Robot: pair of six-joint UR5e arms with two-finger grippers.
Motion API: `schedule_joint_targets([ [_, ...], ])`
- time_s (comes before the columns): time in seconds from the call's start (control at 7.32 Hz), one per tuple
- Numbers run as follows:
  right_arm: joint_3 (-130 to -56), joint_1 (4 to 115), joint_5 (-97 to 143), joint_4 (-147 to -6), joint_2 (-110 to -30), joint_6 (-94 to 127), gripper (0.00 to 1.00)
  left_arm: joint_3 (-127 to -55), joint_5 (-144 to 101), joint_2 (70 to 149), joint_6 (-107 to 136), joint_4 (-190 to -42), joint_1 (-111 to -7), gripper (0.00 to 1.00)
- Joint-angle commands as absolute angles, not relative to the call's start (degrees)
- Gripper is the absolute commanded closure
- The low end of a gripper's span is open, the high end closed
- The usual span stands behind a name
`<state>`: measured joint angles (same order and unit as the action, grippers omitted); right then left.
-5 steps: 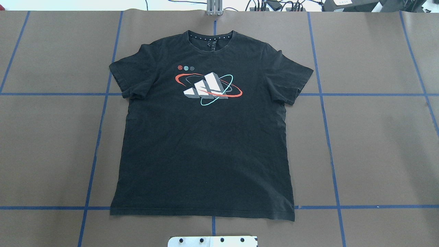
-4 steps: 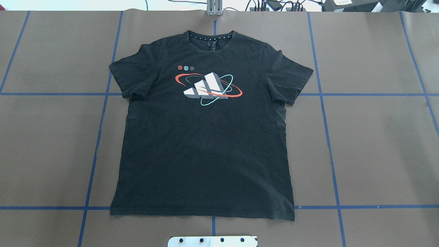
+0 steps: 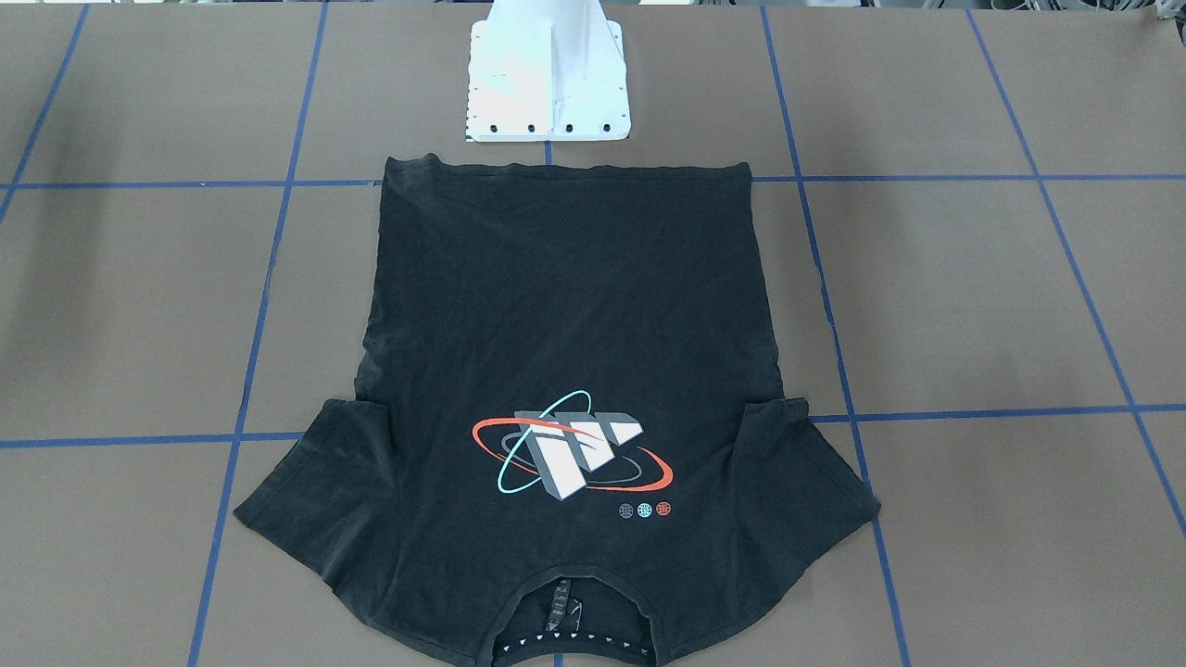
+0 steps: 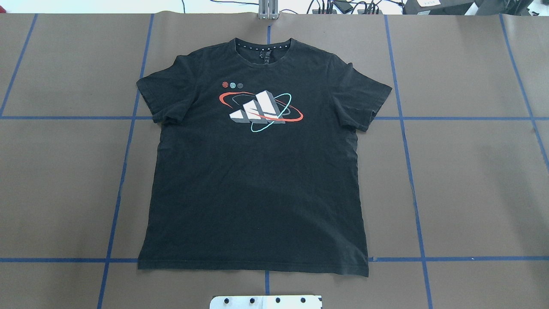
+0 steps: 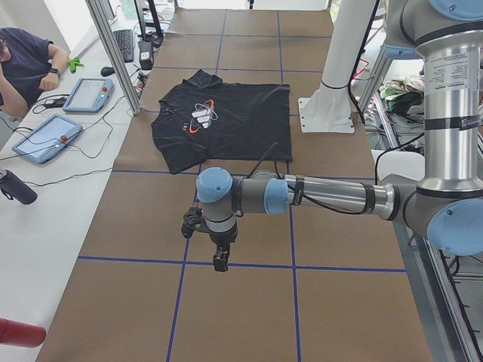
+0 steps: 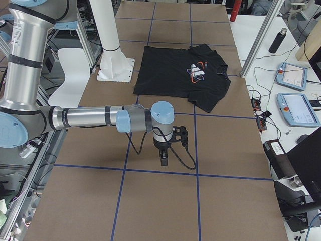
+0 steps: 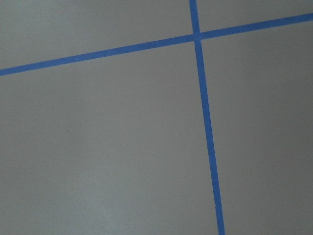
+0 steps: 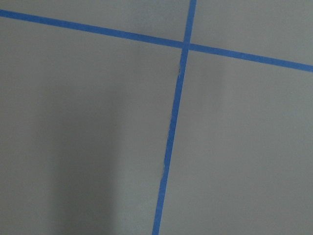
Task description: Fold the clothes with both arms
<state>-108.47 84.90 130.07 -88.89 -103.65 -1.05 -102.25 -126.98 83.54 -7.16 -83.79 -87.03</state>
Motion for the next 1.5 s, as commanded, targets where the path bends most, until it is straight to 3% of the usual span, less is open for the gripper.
schedule_joint_targets([
  [0.0, -108.63, 83.25, 131.56, -88.6, -102.58, -1.05, 0.0, -104.66, -126.74, 84.02, -6.68, -84.72, -86.92, 0.0],
  [0.27, -108.46, 79.3, 131.66, -87.72, -98.11, 4.19, 0.0, -105.21, -126.74, 86.74, -6.77, -88.65, -86.92, 0.0],
  [0.55, -107.33, 74.29, 131.49, -87.8, -91.27, 10.33, 0.0, -103.54, -126.74, 87.89, -6.59, -105.81, -86.92, 0.0],
  [0.68, -104.1, 72.01, 131.48, -87.72, -85.4, 15.33, 0.0, -99.45, -126.83, 90.94, -6.59, -110.17, -86.4, 0.0],
  [0.82, -99.1, 69.72, 131.48, -87.63, -78.03, 18.77, 0.0, -94.53, -127.78, 95.23, -6.59, -110.48, -86.14, 0.0],
  [1.09, -88.82, 65.33, 131.14, -87.37, -64.05, 27.2, 0.0, -90.89, -134.97, 95.97, -6.59, -112.32, -86.13, 0.0],
  [1.37, -75.05, 62.33, 130.78, -71.3, -57.76, 34.5, 0.0, -91.06, -135.62, 96.15, -5.36, -115.2, -85.61, 0.0],
])
